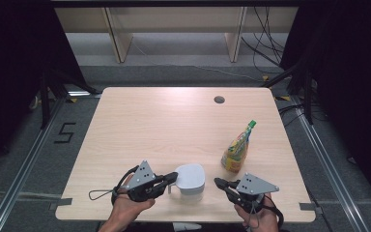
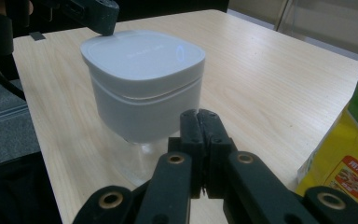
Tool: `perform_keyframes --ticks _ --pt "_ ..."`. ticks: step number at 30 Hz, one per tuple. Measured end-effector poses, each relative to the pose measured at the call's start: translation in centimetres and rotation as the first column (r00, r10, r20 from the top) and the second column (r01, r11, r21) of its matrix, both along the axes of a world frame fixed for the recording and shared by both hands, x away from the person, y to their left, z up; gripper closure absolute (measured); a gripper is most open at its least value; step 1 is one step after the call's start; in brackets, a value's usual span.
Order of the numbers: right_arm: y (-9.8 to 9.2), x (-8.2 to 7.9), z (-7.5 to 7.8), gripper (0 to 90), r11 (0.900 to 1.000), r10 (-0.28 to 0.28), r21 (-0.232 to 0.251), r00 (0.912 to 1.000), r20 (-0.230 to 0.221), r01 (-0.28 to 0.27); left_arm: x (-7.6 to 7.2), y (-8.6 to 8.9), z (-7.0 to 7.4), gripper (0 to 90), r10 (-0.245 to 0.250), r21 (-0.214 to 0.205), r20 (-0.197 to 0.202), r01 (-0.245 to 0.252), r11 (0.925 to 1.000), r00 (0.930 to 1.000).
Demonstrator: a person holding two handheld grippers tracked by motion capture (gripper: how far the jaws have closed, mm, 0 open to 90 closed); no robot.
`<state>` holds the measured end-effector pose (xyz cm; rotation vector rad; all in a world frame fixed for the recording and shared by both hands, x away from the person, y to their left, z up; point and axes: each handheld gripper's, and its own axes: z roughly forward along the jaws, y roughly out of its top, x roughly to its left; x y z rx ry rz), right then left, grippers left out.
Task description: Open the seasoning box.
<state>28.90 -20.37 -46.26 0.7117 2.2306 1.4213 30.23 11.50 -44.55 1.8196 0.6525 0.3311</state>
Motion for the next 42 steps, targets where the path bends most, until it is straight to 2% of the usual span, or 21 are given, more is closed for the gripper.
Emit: perform_keyframes --ticks 6,8,12,14,15,16,17,20,21,24,26,28,32,33,37,40,41,42 --pt "0.2 0.0 -0.1 90.0 1.0 -0.003 0.003 1.0 0.0 0.003 0.0 0.1 0.0 88.9 -0.004 0.005 0.002 0.004 1.0 1.0" --pt "0.2 0.2 -0.1 90.0 1.0 0.009 -0.003 0.9999 0.012 -0.009 0.0 0.1 0.0 88.9 0.0 -0.003 -0.009 0.0 1.0 1.0" --pt "0.3 0.1 0.1 90.0 0.9998 0.018 -0.009 0.9998 0.004 -0.018 0.0 0.1 -0.1 88.9 0.002 -0.005 -0.004 -0.002 1.0 1.0" --pt "0.4 0.2 0.1 90.0 0.9996 0.027 0.001 0.9995 0.016 -0.027 0.0 0.2 -0.1 88.9 -0.001 -0.008 -0.005 0.001 1.0 1.0" --pt "0.5 0.0 0.2 90.0 0.9999 0.01 0.008 0.9999 -0.001 -0.01 0.0 0.2 -0.1 88.9 0.0 -0.006 -0.005 0.0 1.0 1.0" --pt "0.5 0.2 0.2 90.0 0.9998 0.016 0.012 0.9996 0.022 -0.016 0.0 0.2 -0.1 88.9 -0.006 -0.015 -0.006 0.005 0.9999 1.0" --pt "0.5 0.2 0.2 90.0 0.9997 0.023 0.006 0.9994 0.024 -0.024 0.0 0.2 -0.2 88.9 -0.003 -0.016 -0.005 0.003 0.9999 1.0" --pt "0.7 0.2 0.3 90.0 0.9994 0.036 0.0 0.9992 0.018 -0.036 -0.1 0.3 -0.2 88.9 0.006 -0.019 -0.01 -0.006 0.9998 0.9999" --pt "0.9 0.2 0.3 90.0 0.9991 0.038 0.016 0.9992 0.014 -0.038 0.0 0.3 -0.2 89.0 0.001 -0.021 -0.005 -0.001 0.9998 1.0" --pt "1.1 0.2 0.5 90.0 0.9988 0.042 0.024 0.9991 0.009 -0.042 0.0 0.3 -0.3 89.0 0.003 -0.021 -0.004 -0.003 0.9998 1.0" --pt "1.3 0.3 0.6 90.0 0.9985 0.048 0.024 0.9985 0.027 -0.049 -0.1 0.4 -0.3 89.0 0.007 -0.014 -0.005 -0.007 0.9999 1.0" --pt "1.6 0.3 0.8 90.0 0.9976 0.063 0.029 0.9978 0.023 -0.063 -0.1 0.3 -0.3 89.0 0.005 -0.021 -0.004 -0.005 0.9998 1.0" --pt "2.0 0.2 1.0 90.0 0.9977 0.064 0.021 0.9978 0.016 -0.064 -0.1 0.3 -0.3 89.0 0.008 -0.017 -0.003 -0.008 0.9998 1.0" --pt "2.1 0.4 1.0 90.0 0.997 0.075 0.018 0.9967 0.03 -0.075 -0.1 0.4 -0.3 89.0 0.007 -0.017 -0.003 -0.007 0.9998 1.0" --pt "2.3 0.5 1.2 90.0 0.9966 0.08 0.014 0.9958 0.045 -0.081 -0.1 0.4 -0.3 89.0 0.008 -0.018 -0.002 -0.008 0.9998 1.0" --pt "2.7 0.6 1.2 90.0 0.9963 0.086 0.0 0.9958 0.029 -0.086 0.0 0.4 -0.3 89.0 0.001 -0.021 -0.003 -0.001 0.9998 1.0" --pt "2.9 0.6 1.1 90.0 0.9967 0.08 0.013 0.9962 0.034 -0.08 0.0 0.4 -0.3 89.0 0.002 -0.023 -0.004 -0.002 0.9997 1.0" --pt "2.9 0.6 1.2 90.0 0.9955 0.095 -0.004 0.9948 0.037 -0.095 -0.1 0.4 -0.3 89.0 0.003 -0.022 -0.002 -0.003 0.9998 1.0"
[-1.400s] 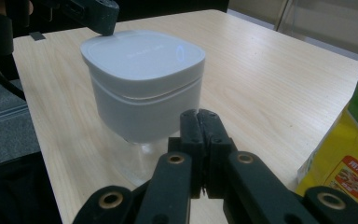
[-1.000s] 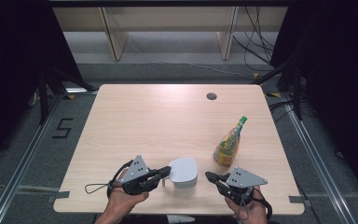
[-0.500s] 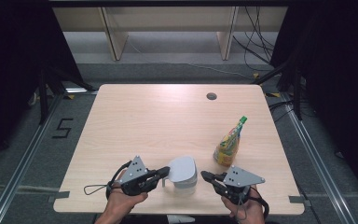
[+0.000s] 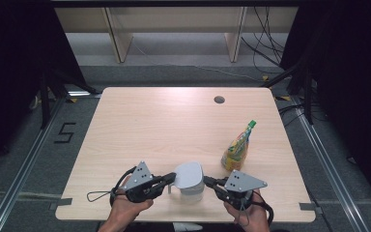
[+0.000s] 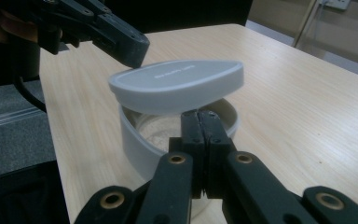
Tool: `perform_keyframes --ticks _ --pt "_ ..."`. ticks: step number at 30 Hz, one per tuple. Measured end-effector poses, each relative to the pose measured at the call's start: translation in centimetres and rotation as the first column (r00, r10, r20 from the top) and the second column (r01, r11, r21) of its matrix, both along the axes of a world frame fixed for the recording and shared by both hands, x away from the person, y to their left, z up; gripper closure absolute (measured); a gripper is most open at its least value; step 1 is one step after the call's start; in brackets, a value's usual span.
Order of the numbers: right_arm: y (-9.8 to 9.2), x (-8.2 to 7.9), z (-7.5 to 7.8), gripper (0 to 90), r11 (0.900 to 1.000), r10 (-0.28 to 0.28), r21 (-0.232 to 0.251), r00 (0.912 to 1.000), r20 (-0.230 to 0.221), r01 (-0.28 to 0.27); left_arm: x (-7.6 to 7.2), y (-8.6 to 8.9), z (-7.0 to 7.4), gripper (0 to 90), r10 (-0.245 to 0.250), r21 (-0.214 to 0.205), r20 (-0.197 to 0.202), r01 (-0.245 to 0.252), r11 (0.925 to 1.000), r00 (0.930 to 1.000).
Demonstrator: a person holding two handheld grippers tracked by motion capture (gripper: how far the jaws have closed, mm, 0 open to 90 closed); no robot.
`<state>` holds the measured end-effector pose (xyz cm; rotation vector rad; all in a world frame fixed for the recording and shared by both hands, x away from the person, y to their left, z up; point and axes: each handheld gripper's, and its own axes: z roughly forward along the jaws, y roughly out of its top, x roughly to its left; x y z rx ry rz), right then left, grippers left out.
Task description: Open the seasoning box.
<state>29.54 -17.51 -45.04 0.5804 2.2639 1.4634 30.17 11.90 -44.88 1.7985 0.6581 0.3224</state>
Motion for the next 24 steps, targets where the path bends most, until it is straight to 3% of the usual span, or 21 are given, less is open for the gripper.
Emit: perform_keyframes --ticks 4,5,7,10,12,15,17,19,24 --pt "0.2 -0.1 0.5 90.0 1.0 -0.006 0.004 1.0 -0.001 0.006 0.0 0.2 0.0 88.5 -0.007 0.013 0.005 0.007 0.9999 1.0" --pt "0.4 -0.1 0.5 90.0 0.9998 -0.006 0.017 0.9998 0.017 0.006 0.0 0.2 0.0 85.7 -0.004 -0.002 -0.011 0.004 1.0 0.9999" --pt "0.4 0.0 0.6 90.0 1.0 0.002 0.0 0.9999 0.016 -0.002 0.1 0.3 0.0 76.8 -0.029 -0.01 -0.014 0.029 0.9995 0.9995" --pt "0.5 0.0 0.6 90.0 1.0 0.002 0.001 1.0 0.008 -0.002 -0.1 0.8 0.3 62.0 -0.079 0.028 0.026 0.078 0.9966 0.9966" --pt "0.7 0.1 0.5 90.0 0.9999 0.01 0.012 0.9999 0.001 -0.01 -0.3 1.4 0.2 54.0 -0.083 0.031 0.011 0.083 0.9961 0.9965" --pt "0.9 0.1 0.6 90.0 1.0 0.005 0.008 1.0 0.008 -0.005 -0.7 2.1 -0.5 43.7 -0.039 0.065 0.007 0.038 0.9972 0.9992" --pt "1.0 0.4 0.9 90.0 0.9996 0.024 -0.015 0.9984 0.051 -0.023 -1.0 2.4 -1.2 36.7 -0.024 0.105 0.002 0.023 0.9942 0.9997" --pt "1.5 0.2 1.0 90.0 0.9997 0.021 -0.009 0.9994 0.027 -0.021 -1.1 2.5 -1.7 32.5 -0.033 0.118 -0.007 0.034 0.9924 0.9994" --pt "2.2 0.2 1.6 90.0 0.9997 0.026 -0.004 0.9986 0.046 -0.026 -1.7 3.3 -2.7 26.3 -0.011 0.126 -0.041 0.016 0.9919 0.9991"
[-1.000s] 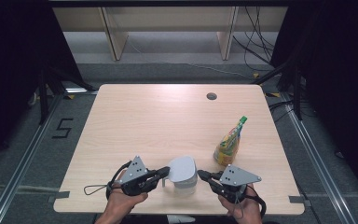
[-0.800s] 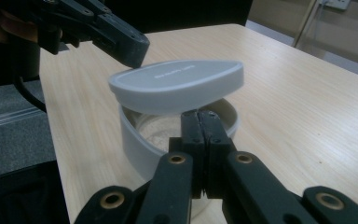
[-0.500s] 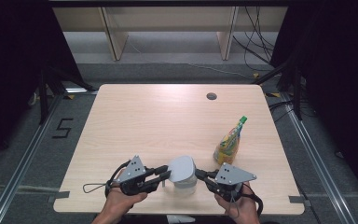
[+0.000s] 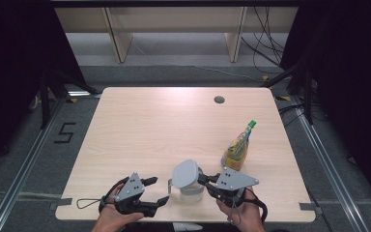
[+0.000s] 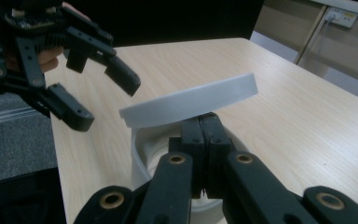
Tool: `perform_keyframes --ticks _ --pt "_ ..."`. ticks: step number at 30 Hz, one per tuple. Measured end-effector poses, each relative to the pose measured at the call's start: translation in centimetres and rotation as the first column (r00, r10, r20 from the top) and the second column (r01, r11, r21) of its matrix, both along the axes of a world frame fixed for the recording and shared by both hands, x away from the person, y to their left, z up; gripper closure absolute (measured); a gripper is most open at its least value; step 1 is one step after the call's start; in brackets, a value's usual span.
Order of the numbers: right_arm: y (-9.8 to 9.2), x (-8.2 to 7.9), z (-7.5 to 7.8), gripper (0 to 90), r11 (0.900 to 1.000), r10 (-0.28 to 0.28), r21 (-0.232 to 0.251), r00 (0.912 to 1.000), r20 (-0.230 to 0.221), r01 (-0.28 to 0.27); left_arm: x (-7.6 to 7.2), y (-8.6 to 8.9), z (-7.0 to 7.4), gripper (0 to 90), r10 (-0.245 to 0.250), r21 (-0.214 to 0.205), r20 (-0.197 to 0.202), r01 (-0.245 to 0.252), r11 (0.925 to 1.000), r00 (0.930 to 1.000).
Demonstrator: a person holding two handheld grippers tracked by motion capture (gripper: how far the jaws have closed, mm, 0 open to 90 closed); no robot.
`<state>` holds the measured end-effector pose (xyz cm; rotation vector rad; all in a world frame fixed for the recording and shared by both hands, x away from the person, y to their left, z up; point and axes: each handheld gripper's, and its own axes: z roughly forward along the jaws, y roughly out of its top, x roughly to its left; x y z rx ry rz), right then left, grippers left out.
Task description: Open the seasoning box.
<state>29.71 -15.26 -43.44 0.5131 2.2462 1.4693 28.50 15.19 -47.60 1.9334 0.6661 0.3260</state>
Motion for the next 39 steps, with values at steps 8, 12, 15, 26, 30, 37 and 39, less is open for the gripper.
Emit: perform_keyframes --ticks 8,12,15,26,30,37,39 --pt "1.5 -0.1 0.6 90.0 0.9997 0.018 -0.017 0.9996 0.021 -0.017 0.0 1.4 -1.6 25.8 0.035 0.054 -0.029 -0.034 0.998 0.999" --pt "2.1 -0.3 0.8 90.0 0.9992 0.03 -0.027 0.9988 0.039 -0.029 -0.1 1.4 -1.6 25.3 0.024 0.064 -0.017 -0.023 0.9977 0.9996" --pt "2.6 -0.5 1.0 90.0 0.9991 0.027 -0.034 0.9994 0.02 -0.027 -0.1 1.3 -1.7 24.9 0.012 0.065 -0.02 -0.01 0.9978 0.9997" --pt "3.9 -0.6 0.5 88.6 0.9952 0.085 -0.052 0.996 0.028 -0.083 -0.1 1.2 -2.0 24.8 0.025 0.055 -0.047 -0.023 0.9982 0.9986" --pt "3.2 -0.7 0.6 86.8 0.9963 0.07 -0.052 0.9968 0.039 -0.068 0.0 1.4 -1.9 24.7 0.027 0.073 -0.017 -0.025 0.997 0.9995" --pt "-1.4 -1.3 -0.2 80.8 0.9983 -0.049 -0.03 0.9984 0.028 0.05 0.1 1.6 -2.1 24.1 0.075 0.075 -0.042 -0.072 0.9946 0.9963" --pt "-2.6 -1.4 -0.3 78.3 0.9953 -0.09 -0.031 0.9955 0.029 0.091 0.1 1.6 -2.0 24.0 0.077 0.085 -0.031 -0.074 0.9936 0.9965"
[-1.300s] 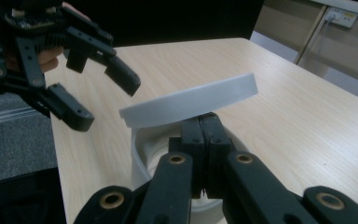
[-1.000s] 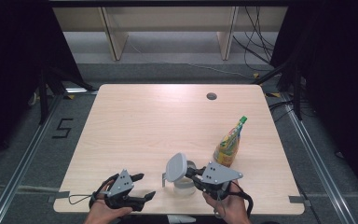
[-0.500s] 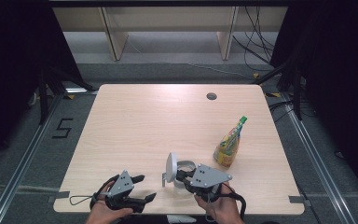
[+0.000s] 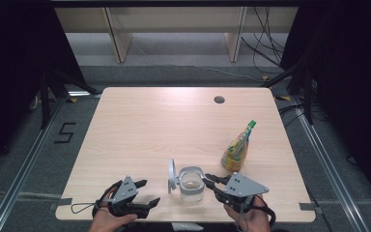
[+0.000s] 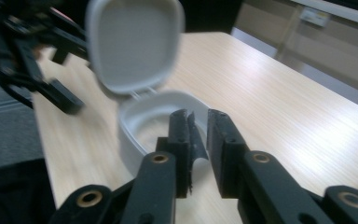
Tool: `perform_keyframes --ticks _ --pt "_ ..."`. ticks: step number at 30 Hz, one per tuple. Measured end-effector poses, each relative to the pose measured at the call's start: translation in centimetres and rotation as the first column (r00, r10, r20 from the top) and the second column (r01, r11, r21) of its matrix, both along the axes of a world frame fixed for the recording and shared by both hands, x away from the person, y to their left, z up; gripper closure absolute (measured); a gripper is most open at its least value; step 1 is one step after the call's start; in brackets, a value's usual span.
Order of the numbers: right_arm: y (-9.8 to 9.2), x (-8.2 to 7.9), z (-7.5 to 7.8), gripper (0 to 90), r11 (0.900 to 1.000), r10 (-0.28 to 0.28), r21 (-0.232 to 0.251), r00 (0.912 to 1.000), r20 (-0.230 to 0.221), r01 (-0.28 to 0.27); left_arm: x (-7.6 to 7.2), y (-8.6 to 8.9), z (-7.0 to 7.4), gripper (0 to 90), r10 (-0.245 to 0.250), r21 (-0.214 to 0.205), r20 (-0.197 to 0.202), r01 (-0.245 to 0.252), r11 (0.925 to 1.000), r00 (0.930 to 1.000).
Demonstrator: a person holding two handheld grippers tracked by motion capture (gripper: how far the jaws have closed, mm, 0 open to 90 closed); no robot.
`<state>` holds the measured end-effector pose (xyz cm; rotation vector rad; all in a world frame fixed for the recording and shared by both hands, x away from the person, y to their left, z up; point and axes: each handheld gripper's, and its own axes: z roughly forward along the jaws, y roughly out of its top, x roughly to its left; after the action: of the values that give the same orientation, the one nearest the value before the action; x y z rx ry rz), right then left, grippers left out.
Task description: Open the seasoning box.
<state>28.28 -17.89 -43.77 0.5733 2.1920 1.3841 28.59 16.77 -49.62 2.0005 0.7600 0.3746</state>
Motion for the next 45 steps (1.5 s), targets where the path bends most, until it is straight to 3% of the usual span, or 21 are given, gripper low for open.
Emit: perform_keyframes --ticks 4,5,7,9,11,15,19,23,24,25,30,31,32,36,37,39,40,41,42,43,45 --pt "-1.6 -0.3 -0.3 69.5 0.9968 -0.073 0.031 0.9969 -0.03 0.074 0.1 0.0 0.0 23.6 -0.006 0.023 0.019 0.006 0.9997 0.9998" --pt "-1.9 -0.4 -0.5 67.0 0.9949 -0.096 0.029 0.995 -0.029 0.097 0.1 0.0 -0.1 23.5 0.005 0.017 -0.005 -0.005 0.9998 1.0" --pt "-2.5 -0.4 -0.8 59.8 0.9899 -0.14 0.017 0.9895 -0.036 0.141 0.2 0.1 -0.1 23.5 -0.007 0.022 0.008 0.007 0.9997 0.9999" --pt "-3.1 -0.4 -1.2 52.1 0.9748 -0.222 0.012 0.9731 -0.063 0.223 0.1 -0.1 -0.2 23.2 0.018 -0.008 -0.01 -0.018 0.9998 0.9998" --pt "-3.6 -0.2 -1.6 44.8 0.9587 -0.282 0.017 0.956 -0.083 0.284 0.1 0.0 -0.2 23.2 0.024 -0.001 -0.01 -0.024 0.9997 0.9997" --pt "-4.3 0.3 -2.4 31.3 0.9104 -0.408 0.026 0.9059 -0.115 0.413 0.2 0.0 -0.3 23.2 0.021 0.001 -0.004 -0.021 0.9998 0.9998" --pt "-4.5 1.2 -3.0 25.1 0.8856 -0.454 0.04 0.8807 -0.134 0.463 0.3 -0.1 -0.3 23.3 0.016 -0.001 -0.015 -0.016 0.9999 0.9998" --pt "-4.7 1.8 -3.3 24.3 0.8769 -0.465 0.051 0.8707 -0.16 0.478 0.3 -0.2 -0.4 23.3 0.015 -0.003 -0.008 -0.015 0.9999 0.9999" --pt "-4.8 2.0 -3.4 23.3 0.8755 -0.468 0.046 0.868 -0.165 0.481 0.4 0.0 -0.4 23.3 0.006 0.02 0.003 -0.006 0.9998 1.0" --pt "-4.7 2.2 -3.5 22.3 0.8688 -0.475 0.06 0.8618 -0.177 0.492 0.4 -0.1 -0.4 23.3 0.006 0.02 0.002 -0.007 0.9998 1.0" --pt "-4.7 3.0 -3.8 21.3 0.8635 -0.485 0.059 0.8565 -0.177 0.501 0.4 0.0 -0.3 23.3 0.005 0.02 -0.012 -0.005 0.9998 0.9999" --pt "-4.4 3.0 -3.9 20.6 0.8525 -0.498 0.067 0.845 -0.194 0.518 0.4 -0.2 -0.5 23.2 0.016 -0.008 -0.013 -0.016 0.9998 0.9998" --pt "-4.6 3.6 -4.0 20.6 0.8697 -0.479 0.06 0.8668 -0.14 0.49 0.4 -0.1 -0.4 23.3 0.008 0.003 -0.016 -0.008 1.0 0.9998" --pt "-4.4 4.2 -4.1 18.1 0.8466 -0.513 0.069 0.8434 -0.161 0.528 0.4 -0.2 -0.4 23.3 0.004 0.011 -0.012 -0.004 0.9999 0.9999" --pt "-4.4 4.4 -4.2 18.7 0.8456 -0.515 0.074 0.8442 -0.15 0.529 0.5 -0.2 -0.4 23.3 0.002 0.014 -0.013 -0.002 0.9999 0.9999" --pt "-4.2 4.6 -4.1 19.0 0.8233 -0.542 0.095 0.8247 -0.161 0.56 0.4 -0.3 -0.5 23.4 0.005 0.011 -0.012 -0.004 0.9999 0.9999" --pt "-4.3 4.9 -4.1 18.0 0.8266 -0.538 0.102 0.83 -0.148 0.554 0.5 -0.3 -0.5 23.4 0.004 0.032 -0.008 -0.004 0.9995 1.0" --pt "-4.3 5.1 -4.1 18.0 0.818 -0.556 0.084 0.8195 -0.141 0.569 0.4 -0.3 -0.4 23.4 -0.004 0.014 -0.011 0.005 0.9999 0.9999" --pt "-4.2 5.3 -4.1 17.9 0.8235 -0.544 0.095 0.8259 -0.15 0.559 0.4 -0.3 -0.4 23.4 -0.006 0.017 -0.004 0.006 0.9998 1.0" --pt "-4.0 5.3 -4.1 18.0 0.8223 -0.546 0.087 0.8227 -0.16 0.562 0.4 -0.3 -0.4 23.4 -0.006 0.021 0.001 0.006 0.9998 1.0" --pt "-3.6 5.5 -4.2 17.8 0.8087 -0.567 0.095 0.8123 -0.135 0.581 0.4 -0.3 -0.3 23.4 -0.017 0.029 0.006 0.017 0.9994 0.9998"
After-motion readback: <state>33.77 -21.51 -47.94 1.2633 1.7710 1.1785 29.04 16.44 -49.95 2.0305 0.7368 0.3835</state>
